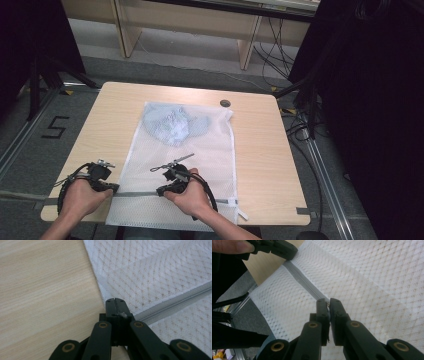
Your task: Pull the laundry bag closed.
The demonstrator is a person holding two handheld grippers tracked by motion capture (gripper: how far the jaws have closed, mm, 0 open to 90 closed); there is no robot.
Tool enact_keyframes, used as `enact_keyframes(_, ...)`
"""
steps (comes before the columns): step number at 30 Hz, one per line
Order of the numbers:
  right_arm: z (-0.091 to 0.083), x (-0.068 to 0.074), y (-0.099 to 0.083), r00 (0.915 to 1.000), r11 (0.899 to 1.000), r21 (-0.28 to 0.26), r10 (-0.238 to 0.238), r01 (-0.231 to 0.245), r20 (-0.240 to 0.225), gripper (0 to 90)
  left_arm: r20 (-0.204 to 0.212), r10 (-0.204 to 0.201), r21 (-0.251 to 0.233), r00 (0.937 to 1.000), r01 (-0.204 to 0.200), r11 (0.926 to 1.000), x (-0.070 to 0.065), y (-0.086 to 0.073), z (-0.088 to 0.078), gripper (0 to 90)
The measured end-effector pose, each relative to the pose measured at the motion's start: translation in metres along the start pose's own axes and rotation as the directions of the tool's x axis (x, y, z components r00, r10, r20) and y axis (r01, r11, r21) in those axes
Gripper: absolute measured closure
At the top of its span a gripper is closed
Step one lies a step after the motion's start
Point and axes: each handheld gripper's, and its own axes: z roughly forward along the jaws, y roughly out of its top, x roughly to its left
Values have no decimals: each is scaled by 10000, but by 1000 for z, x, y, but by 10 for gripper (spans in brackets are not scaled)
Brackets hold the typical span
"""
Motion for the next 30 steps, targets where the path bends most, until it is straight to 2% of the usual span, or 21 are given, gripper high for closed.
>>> enact_keyframes(2,-1,0,0,10000,10000,41,-71,71,-10,871,-28,-51,-217,10000,50,9998,-1,-1,1,900)
enact_keyframes(5,-2,-2,0,10000,10000,26,13,-13,10,871,8,-13,15,10000,13,10000,0,0,0,900)
enact_keyframes(7,-3,-2,-1,10000,10000,47,39,-40,90,871,-83,-276,-426,9996,272,9987,-2,-1,3,900)
enact_keyframes(11,-4,-5,-2,9999,9999,84,130,-130,25,871,-74,-39,-175,10000,38,9998,-1,-1,1,900)
enact_keyframes(13,-5,-6,-3,9999,9999,113,119,-119,35,871,-92,-295,-443,9995,291,9986,-2,-1,3,900)
enact_keyframes(14,-5,-6,-3,9999,9999,84,124,-125,62,871,-69,-261,-406,9996,258,9988,-2,-1,3,900)
enact_keyframes(15,-5,-7,-4,9999,9999,61,104,-104,59,871,-34,-66,-131,10000,66,9999,-1,0,1,900)
enact_keyframes(16,-6,-7,-4,9999,9999,76,109,-109,58,871,-31,-34,-213,10000,34,9998,-1,-1,1,900)
enact_keyframes(17,-6,-8,-4,9999,9999,98,138,-139,57,871,-80,-31,-98,10000,30,9999,-1,0,0,900)
enact_keyframes(18,-7,-8,-4,9996,9995,167,254,-256,129,871,-11,-112,-106,9999,112,9999,-1,0,1,900)
enact_keyframes(19,-7,-9,-4,9999,9999,51,110,-110,58,871,-84,-317,-443,9995,313,9985,-3,-1,3,900)
enact_keyframes(21,-8,-10,-5,9998,9999,67,129,-130,122,871,-81,-286,-425,9996,282,9987,-2,-1,3,900)
enact_keyframes(22,-8,-9,-6,9994,9993,181,329,-332,142,871,-84,-281,-427,9996,278,9987,-2,-1,3,900)
enact_keyframes(23,-8,-10,-6,9998,9998,90,173,-174,49,871,-119,-274,-289,9996,271,9992,-2,-1,2,900)
enact_keyframes(24,-8,-10,-7,9998,9997,126,193,-193,39,871,-18,-102,-218,9999,102,9997,-1,-1,1,900)
enact_keyframes(25,-8,-10,-7,9998,9998,114,178,-179,88,871,-56,-227,-375,9997,225,9990,-2,-1,2,900)
enact_keyframes(26,-9,-10,-8,9992,9991,203,372,-374,109,871,-83,-304,-437,9995,300,9986,-3,-1,3,900)
enact_keyframes(29,-10,-12,-8,9998,9997,153,198,-199,53,871,-80,-282,-426,9996,279,9987,-2,-1,3,900)
enact_keyframes(30,-10,-12,-9,9993,9992,199,349,-351,114,871,-89,-282,-338,9996,279,9990,-2,-1,2,900)
